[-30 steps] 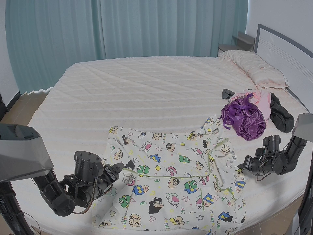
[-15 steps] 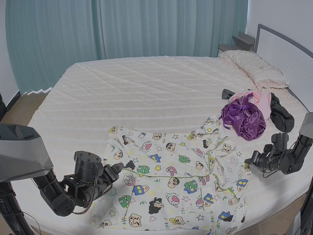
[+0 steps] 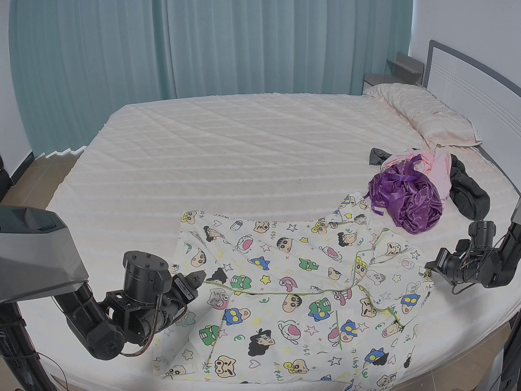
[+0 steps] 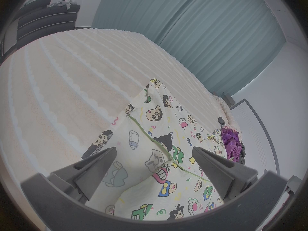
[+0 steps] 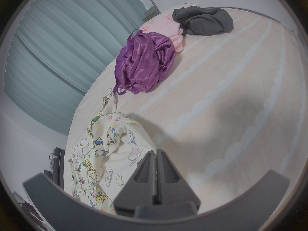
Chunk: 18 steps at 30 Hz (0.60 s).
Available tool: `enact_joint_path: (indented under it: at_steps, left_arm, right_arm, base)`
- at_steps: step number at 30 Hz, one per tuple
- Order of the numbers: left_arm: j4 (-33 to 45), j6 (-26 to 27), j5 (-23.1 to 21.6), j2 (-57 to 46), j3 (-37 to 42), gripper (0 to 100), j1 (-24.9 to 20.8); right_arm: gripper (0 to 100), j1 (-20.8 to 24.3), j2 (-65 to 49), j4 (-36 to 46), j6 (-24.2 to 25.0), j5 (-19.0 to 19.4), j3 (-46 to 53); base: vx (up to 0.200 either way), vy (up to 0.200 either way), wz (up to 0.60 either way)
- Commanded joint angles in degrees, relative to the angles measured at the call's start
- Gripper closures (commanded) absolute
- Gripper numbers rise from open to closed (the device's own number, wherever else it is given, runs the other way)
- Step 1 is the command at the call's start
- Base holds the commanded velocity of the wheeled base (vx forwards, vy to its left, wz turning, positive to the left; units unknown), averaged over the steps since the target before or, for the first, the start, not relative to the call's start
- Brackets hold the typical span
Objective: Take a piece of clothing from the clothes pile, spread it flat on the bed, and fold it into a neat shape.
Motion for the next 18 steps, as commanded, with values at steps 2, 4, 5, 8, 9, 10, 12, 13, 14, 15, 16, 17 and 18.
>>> enact_joint_path:
  at_steps: [2,4,5,8,9,10,12,13,14,15,16,17,18]
  left_arm:
    - [-0.02,-0.02,0.01,0.02,0.0,0,-0.08]
    - [-0.02,-0.02,0.01,0.02,0.09,0,-0.08]
    - [-0.02,-0.02,0.01,0.02,0.0,0,0.01]
    - [-0.02,-0.02,0.01,0.02,0.09,0,-0.08]
    - [-0.02,-0.02,0.01,0.11,0.0,0,0.01]
    - [-0.02,-0.02,0.01,0.11,0.09,0,-0.08]
    - [-0.02,-0.02,0.01,0.11,0.0,0,-0.08]
    - [-0.02,-0.02,0.01,0.11,0.0,0,0.01]
    - [-0.02,-0.02,0.01,0.11,0.09,0,-0.08]
    - [-0.02,-0.02,0.01,0.11,0.09,0,-0.08]
    - [-0.02,-0.02,0.01,0.11,0.0,0,0.01]
    - [-0.02,-0.02,0.01,0.2,0.09,0,0.01]
    - [-0.02,-0.02,0.01,0.2,0.09,0,0.01]
  right_arm:
    - [100,-1.6,0.16,-0.05,0.06,-0.12,-0.29]
    - [100,-2.3,0.43,-0.05,0.06,-0.12,-0.56]
    - [100,-2.48,0.51,-0.05,0.06,-0.12,-0.73]
    - [100,-2.83,1.22,-0.05,0.15,-0.12,-1.0]
    - [100,-2.83,1.57,-0.05,0.15,-0.21,-1.17]
    - [100,-2.92,1.75,-0.14,0.06,-0.21,-1.17]
    - [100,-3.09,2.1,-1.02,0.06,-0.21,-1.17]
    - [100,-3.09,2.1,-1.19,0.06,-0.21,-1.17]
    - [0,-3.27,2.98,-2.77,0.23,-0.21,-1.17]
    - [0,-3.27,2.98,-2.77,0.23,-0.21,-1.17]
    - [0,-3.27,3.24,-4.0,0.32,-0.21,-1.0]
    - [0,-3.27,2.98,-5.67,0.59,-0.3,-0.47]
    - [0,-3.27,2.89,-5.94,0.59,-0.3,-0.38]
  base:
    - [0.0,0.0,0.0]
    - [0.0,0.0,0.0]
    - [0.0,0.0,0.0]
    - [0.0,0.0,0.0]
    - [0.0,0.0,0.0]
    - [0.0,0.0,0.0]
    - [0.0,0.0,0.0]
    - [0.0,0.0,0.0]
    - [0.0,0.0,0.0]
    - [0.0,0.0,0.0]
    - [0.0,0.0,0.0]
    - [0.0,0.0,0.0]
    - [0.0,0.0,0.0]
